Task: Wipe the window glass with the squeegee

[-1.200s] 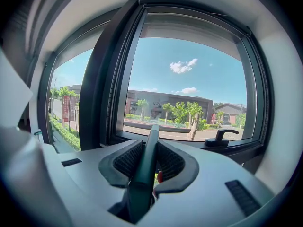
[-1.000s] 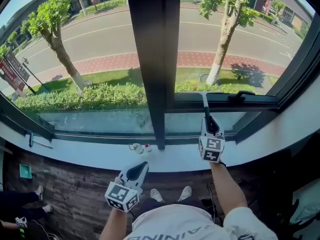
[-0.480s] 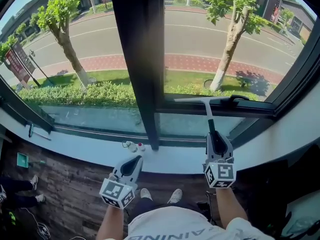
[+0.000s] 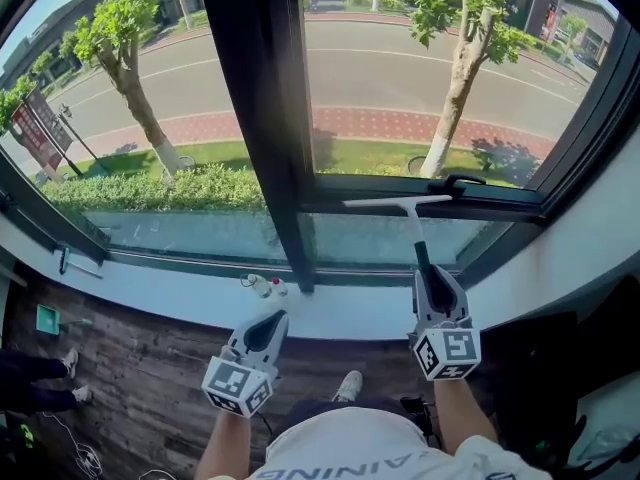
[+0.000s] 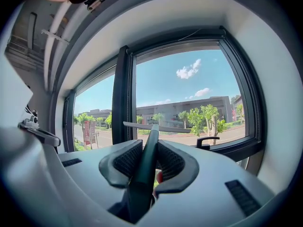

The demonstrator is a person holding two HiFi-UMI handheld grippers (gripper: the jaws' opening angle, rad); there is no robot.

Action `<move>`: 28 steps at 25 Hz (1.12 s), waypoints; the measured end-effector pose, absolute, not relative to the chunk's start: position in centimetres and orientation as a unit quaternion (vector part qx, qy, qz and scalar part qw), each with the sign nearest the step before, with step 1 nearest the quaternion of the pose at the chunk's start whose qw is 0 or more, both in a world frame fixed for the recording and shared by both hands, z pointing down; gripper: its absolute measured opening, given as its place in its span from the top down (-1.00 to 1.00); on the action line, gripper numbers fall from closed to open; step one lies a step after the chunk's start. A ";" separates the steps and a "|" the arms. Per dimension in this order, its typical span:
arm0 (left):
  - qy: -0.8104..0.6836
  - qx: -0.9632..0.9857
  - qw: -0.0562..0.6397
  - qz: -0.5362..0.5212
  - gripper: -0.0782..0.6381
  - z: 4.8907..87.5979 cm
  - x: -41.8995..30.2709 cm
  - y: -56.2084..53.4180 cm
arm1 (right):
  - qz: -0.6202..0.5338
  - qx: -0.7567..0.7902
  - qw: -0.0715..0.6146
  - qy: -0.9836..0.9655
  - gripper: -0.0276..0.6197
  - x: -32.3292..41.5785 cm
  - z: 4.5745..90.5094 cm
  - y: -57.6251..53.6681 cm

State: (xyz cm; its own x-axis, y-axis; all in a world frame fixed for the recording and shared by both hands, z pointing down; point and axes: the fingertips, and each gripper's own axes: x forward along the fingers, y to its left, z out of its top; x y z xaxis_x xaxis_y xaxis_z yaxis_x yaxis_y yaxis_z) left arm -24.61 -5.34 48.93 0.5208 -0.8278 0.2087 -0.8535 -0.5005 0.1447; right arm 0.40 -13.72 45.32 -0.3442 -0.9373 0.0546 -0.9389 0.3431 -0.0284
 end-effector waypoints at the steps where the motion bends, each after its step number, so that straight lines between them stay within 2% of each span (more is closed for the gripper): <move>1: -0.487 0.864 0.114 0.055 0.74 48.9 -24.7 -4.8 | 0.026 0.571 0.013 -0.821 0.61 0.4 45.0 -13.1; 17: -0.497 0.859 0.114 0.042 0.74 48.7 -24.7 12.0 | 0.036 0.534 0.005 -0.844 0.61 -1.5 43.0 2.8; 28: -0.484 0.868 0.107 0.031 0.74 46.6 -21.2 17.4 | 0.030 0.559 0.003 -0.828 0.61 3.4 40.4 9.6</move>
State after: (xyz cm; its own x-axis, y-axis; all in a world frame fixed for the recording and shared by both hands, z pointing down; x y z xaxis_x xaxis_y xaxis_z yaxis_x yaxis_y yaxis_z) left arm -21.16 17.36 46.61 0.5289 -0.8340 0.1568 -0.8471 -0.5079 0.1563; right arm 3.38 9.64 40.41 -0.3745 -0.9264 0.0382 -0.9268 0.3728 -0.0462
